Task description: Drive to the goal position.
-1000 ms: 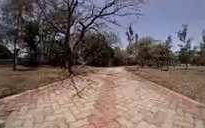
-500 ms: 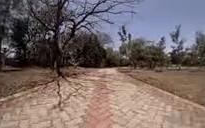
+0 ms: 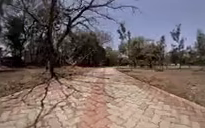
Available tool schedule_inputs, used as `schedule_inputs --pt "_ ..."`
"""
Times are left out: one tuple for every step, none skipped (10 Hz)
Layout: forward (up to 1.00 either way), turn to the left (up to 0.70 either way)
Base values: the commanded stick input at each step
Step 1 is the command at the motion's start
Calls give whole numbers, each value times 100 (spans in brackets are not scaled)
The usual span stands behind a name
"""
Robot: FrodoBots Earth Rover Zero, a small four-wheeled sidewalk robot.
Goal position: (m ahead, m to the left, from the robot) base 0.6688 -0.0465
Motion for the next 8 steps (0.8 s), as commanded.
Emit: schedule_inputs --pt "100 0" --pt "100 0" --pt "100 0" --pt "100 0" --pt "100 0" --pt "100 0" --pt "100 0" --pt "100 0"
